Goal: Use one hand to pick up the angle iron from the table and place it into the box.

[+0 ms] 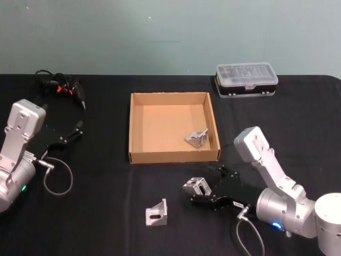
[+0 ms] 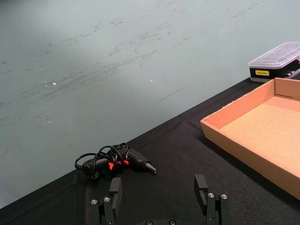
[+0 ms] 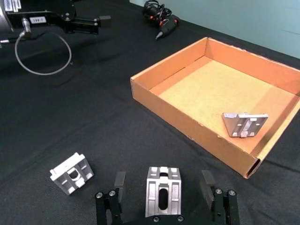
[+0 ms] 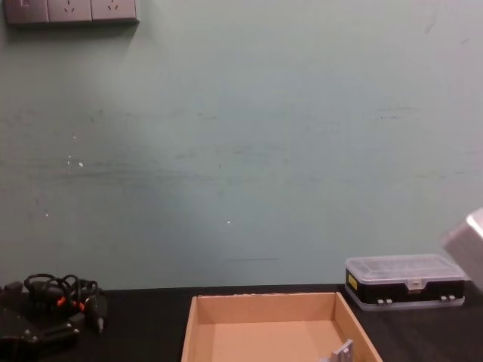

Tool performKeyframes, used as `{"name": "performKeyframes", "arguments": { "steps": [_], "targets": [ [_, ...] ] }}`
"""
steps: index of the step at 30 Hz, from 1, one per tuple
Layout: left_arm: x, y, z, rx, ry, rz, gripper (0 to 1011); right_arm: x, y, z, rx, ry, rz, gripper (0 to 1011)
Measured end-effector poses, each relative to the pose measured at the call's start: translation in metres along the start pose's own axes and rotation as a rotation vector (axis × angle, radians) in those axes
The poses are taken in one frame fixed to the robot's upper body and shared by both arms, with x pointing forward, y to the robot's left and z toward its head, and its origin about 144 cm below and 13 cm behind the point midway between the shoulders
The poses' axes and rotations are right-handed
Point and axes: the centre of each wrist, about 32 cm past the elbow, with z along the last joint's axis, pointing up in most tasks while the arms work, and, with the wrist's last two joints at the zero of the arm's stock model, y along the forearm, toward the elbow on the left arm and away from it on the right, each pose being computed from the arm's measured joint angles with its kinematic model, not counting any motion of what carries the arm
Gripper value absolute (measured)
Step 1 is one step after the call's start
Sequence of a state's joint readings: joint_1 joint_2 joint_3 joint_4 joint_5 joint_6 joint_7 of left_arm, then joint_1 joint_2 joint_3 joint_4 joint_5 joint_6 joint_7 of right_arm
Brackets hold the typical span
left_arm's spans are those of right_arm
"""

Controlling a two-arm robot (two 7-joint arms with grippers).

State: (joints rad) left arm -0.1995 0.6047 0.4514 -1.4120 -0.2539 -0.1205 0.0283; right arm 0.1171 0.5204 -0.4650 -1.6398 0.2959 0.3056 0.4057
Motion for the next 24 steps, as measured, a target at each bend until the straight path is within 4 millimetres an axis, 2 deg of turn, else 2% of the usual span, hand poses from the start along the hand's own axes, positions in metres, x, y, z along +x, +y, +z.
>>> {"name": "performKeyframes", "arguments": {
  "steps": [24],
  "targets": [
    [0.000, 0.000, 0.000, 0.000, 0.000, 0.000, 1011, -0.004, 0.011, -0.005, -0.013, -0.023, -0.020, 1004]
  ]
}}
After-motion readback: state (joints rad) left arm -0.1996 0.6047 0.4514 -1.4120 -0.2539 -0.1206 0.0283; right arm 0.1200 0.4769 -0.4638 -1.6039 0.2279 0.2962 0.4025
